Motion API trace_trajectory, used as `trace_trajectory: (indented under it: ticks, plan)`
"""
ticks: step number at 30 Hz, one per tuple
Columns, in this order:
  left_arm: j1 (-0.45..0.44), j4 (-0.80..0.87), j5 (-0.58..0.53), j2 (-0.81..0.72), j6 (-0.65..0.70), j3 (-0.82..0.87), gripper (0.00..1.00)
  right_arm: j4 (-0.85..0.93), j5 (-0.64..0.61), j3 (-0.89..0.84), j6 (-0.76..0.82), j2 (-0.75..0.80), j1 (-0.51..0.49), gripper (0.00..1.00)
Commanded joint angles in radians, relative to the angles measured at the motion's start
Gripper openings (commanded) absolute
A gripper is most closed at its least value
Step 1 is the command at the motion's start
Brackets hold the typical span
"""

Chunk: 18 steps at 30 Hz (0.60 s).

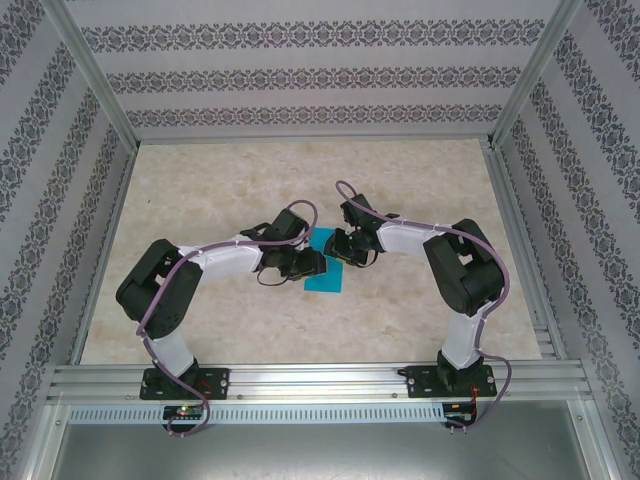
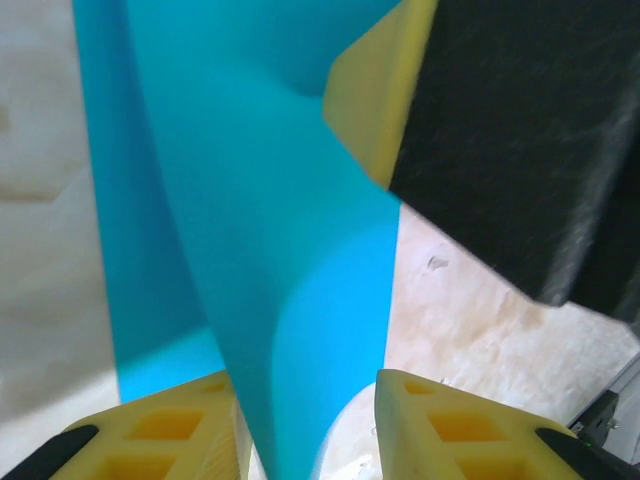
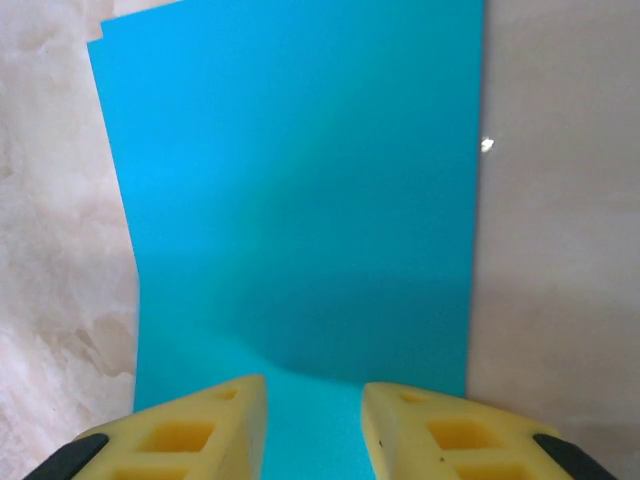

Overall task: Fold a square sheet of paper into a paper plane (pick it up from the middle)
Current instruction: Fold the triangle a second time at the center of the table.

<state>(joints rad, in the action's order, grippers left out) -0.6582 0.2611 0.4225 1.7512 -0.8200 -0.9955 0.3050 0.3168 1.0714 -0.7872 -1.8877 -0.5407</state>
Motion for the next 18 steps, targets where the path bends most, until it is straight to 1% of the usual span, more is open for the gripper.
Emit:
trace_trajectory:
  ticks: [1, 5, 9, 15, 18]
  plan:
    - [0.032, -0.104, 0.023, 0.019, 0.002, 0.019, 0.38, 0.029, -0.073, -0.045, 0.013, -0.108, -0.004, 0.34]
    - [0.062, -0.143, 0.04, 0.032, 0.005, 0.035, 0.39, 0.029, -0.071, -0.042, 0.014, -0.109, -0.004, 0.34]
    - [0.061, -0.195, 0.111, 0.038, -0.025, 0.067, 0.39, 0.031, -0.071, -0.042, 0.014, -0.106, -0.004, 0.34]
    - [0.059, -0.223, 0.17, -0.028, -0.022, 0.137, 0.38, 0.033, -0.068, -0.034, 0.016, -0.114, -0.004, 0.34]
    - [0.055, -0.265, 0.193, -0.054, -0.022, 0.155, 0.36, 0.039, -0.071, -0.033, 0.02, -0.115, -0.004, 0.33]
